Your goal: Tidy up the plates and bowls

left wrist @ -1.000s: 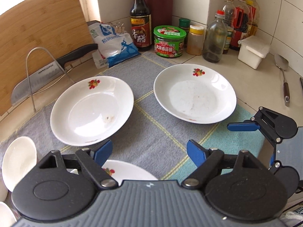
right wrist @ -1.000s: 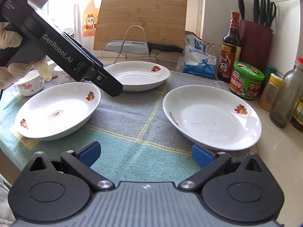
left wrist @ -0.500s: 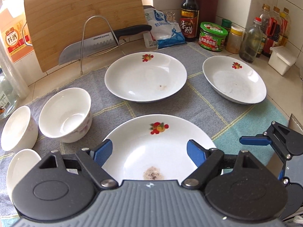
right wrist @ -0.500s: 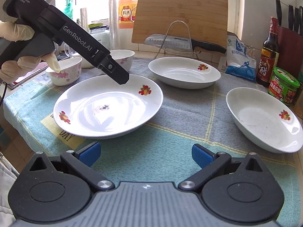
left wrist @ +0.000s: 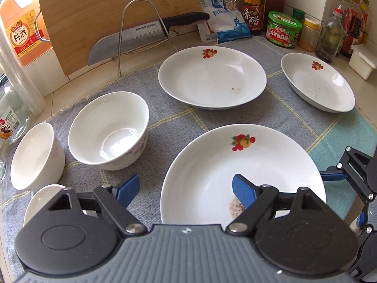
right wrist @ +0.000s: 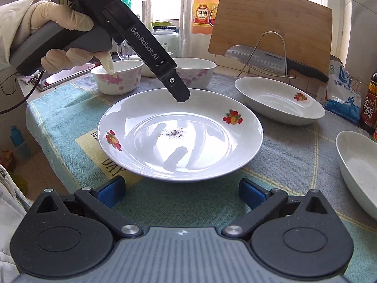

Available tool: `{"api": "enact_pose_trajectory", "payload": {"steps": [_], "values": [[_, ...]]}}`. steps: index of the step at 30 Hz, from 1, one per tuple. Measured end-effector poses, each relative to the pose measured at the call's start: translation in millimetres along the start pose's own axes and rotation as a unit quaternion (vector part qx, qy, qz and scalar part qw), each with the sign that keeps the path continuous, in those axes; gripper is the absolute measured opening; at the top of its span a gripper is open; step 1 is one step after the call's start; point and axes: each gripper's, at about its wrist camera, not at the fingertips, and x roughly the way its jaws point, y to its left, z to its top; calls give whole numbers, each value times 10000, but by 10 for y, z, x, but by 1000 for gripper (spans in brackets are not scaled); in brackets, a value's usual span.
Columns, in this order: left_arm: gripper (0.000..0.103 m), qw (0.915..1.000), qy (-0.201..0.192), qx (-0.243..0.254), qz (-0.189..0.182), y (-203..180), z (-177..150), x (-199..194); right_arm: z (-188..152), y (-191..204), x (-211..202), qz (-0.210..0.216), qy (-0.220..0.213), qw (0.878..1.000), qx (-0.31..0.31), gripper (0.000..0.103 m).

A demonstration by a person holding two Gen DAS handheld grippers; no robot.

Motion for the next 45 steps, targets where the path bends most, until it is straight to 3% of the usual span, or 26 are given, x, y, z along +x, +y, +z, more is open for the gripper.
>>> {"api": "enact_pose_trajectory", "payload": {"steps": [5, 11, 22, 30, 45], "values": [[85, 9995, 189, 60, -239, 4, 31, 104, -63, -25, -13, 0, -251, 9997, 22, 103], [85, 9978, 348, 256, -498, -13, 87, 210, -37, -23, 15, -49, -233, 9997, 45, 103], [70, 9916, 819, 218, -974, 122, 167, 380, 22, -34, 89, 27, -142, 9999, -23, 103], [69, 9867, 1087, 399, -1139, 142, 232, 479, 65, -28, 112, 48, -33, 10000, -54, 103], [69, 9821, 1236, 688, -1243, 150, 236, 514, 140, -15, 157, 85, 166, 9998, -73, 103]]}}
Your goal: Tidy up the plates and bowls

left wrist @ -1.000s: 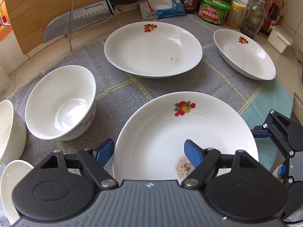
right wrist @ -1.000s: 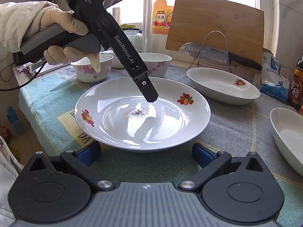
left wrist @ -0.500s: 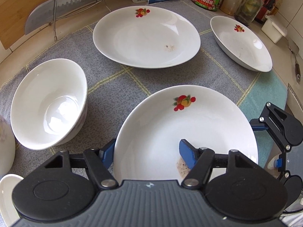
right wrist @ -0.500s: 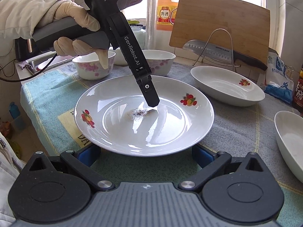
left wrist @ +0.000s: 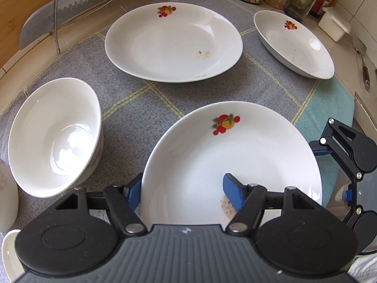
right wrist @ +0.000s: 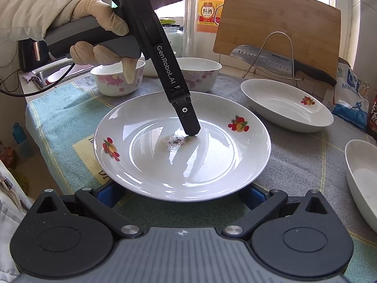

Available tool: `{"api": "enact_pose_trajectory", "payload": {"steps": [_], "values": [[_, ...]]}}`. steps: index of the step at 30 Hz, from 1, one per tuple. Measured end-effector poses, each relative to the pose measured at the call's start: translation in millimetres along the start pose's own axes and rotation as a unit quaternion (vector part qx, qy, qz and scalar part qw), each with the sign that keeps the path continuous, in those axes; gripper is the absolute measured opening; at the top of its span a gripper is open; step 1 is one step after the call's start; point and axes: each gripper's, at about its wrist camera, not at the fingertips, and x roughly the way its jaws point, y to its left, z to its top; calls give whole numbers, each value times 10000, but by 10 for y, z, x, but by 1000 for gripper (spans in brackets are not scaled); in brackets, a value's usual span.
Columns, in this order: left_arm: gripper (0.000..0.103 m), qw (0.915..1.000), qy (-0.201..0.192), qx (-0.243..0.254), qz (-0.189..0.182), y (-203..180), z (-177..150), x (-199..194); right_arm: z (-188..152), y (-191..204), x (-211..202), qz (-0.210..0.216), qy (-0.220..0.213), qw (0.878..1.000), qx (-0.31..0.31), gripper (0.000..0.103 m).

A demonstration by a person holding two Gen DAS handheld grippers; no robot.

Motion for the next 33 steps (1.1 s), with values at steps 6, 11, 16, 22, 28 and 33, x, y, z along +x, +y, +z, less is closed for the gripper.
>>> {"api": "enact_pose_trajectory", "payload": {"steps": [6, 11, 16, 22, 28, 33], "values": [[69, 9999, 80, 91, -42, 2, 25, 11, 33, 4, 16, 19, 129, 9999, 5, 103], [69, 9999, 111, 85, -64, 14, 30, 8, 41, 3, 16, 32, 177, 9998, 14, 103], [69, 9998, 141, 75, -83, -10, 48, -3, 56, -16, -9, 64, 219, 9997, 31, 103], [69, 9999, 102, 115, -72, -62, 97, -68, 85, -62, -74, 89, 213, 9997, 33, 103], [69, 9999, 27, 114, -63, -126, 208, -142, 118, -161, -167, 106, 151, 9998, 53, 103], [69, 9999, -50, 118, -34, -196, 351, -173, 141, -297, -240, 78, 111, 9999, 43, 103]]}}
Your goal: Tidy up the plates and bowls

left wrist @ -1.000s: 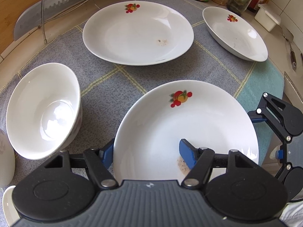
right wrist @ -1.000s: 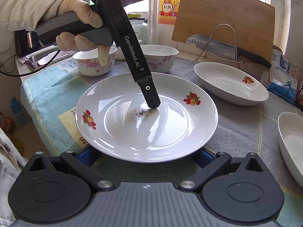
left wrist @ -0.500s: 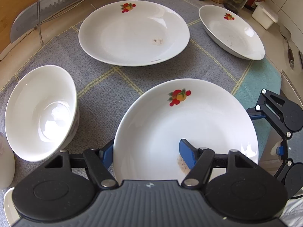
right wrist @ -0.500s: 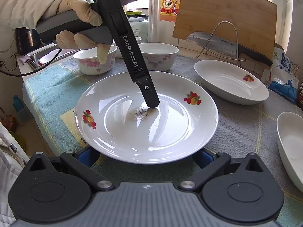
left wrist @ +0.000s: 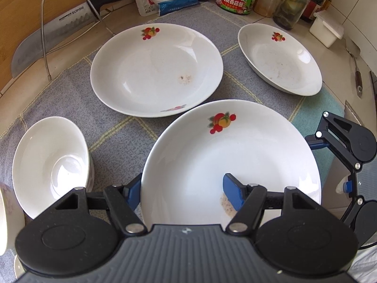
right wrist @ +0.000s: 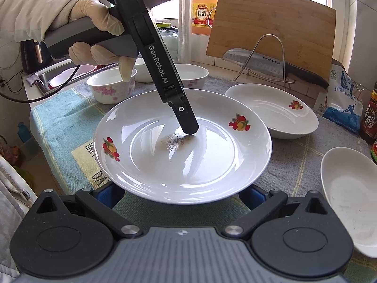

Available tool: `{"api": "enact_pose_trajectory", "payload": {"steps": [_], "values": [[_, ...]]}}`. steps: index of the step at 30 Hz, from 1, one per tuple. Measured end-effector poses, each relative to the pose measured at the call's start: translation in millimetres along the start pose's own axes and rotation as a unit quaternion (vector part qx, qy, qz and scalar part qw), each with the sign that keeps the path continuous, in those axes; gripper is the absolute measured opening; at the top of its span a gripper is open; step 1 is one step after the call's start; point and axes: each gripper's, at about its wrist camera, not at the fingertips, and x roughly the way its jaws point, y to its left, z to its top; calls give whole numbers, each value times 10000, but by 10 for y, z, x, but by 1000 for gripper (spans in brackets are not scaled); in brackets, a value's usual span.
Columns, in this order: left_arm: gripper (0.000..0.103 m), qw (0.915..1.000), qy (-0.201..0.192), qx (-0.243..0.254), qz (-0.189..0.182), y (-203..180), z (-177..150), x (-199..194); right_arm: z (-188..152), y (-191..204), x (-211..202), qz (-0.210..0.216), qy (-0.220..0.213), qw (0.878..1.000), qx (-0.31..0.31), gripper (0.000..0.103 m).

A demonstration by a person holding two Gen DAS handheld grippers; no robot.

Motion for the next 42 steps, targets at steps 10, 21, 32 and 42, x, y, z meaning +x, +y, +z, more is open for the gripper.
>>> {"api": "enact_pose_trajectory", "payload": {"steps": [10, 21, 32, 42], "values": [[69, 9996, -187, 204, 4, -298, 475, 21, -44, -405, -241, -207, -76, 9998, 0, 103], [69, 9971, -239, 704, -151, -723, 1083, 246, -245, -904, -552, -669, -102, 9974, 257, 103], [69, 9914, -220, 1231, -395, -1123, 1511, 587, -483, -1237, -790, -1167, -34, 9910, 652, 103], [71, 9872, -134, 1456, -642, -1324, 1756, 852, -623, -1426, -871, -1395, 13, 9843, 1086, 103]]}}
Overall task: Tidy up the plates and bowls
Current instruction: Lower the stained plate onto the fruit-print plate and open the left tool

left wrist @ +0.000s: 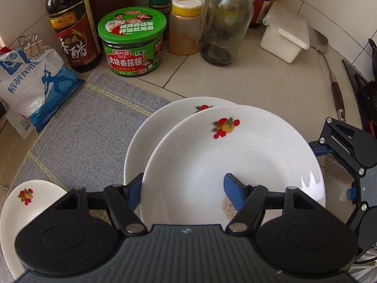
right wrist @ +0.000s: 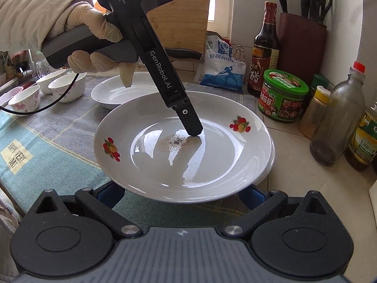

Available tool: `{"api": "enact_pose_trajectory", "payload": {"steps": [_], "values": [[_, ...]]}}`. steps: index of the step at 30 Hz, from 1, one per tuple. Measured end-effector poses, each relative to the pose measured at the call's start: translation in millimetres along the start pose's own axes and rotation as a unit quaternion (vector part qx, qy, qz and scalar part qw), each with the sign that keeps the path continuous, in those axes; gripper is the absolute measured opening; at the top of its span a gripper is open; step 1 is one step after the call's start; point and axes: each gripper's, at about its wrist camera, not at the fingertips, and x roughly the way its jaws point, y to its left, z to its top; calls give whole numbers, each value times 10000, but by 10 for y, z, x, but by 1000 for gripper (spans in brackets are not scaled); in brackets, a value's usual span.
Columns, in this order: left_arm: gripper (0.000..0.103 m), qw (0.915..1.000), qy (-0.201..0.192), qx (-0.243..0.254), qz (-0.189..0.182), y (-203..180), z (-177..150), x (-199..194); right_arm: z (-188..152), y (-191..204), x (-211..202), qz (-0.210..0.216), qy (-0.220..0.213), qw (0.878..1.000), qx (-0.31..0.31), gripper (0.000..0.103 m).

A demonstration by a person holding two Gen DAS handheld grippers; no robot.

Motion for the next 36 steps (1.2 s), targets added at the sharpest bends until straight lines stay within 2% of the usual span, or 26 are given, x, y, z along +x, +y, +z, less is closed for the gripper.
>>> {"api": "enact_pose_trajectory", "payload": {"steps": [10, 17, 36], "values": [[71, 9998, 43, 106, -175, -4, 125, 160, -19, -77, -21, -214, 53, 9995, 237, 103], [69, 9997, 108, 174, -115, 10, 137, 268, 36, -59, -38, -347, 110, 9990, 271, 103], [69, 9996, -71, 250, 84, 25, 150, 268, 29, -53, 26, -439, 140, 9983, 359, 103]]}}
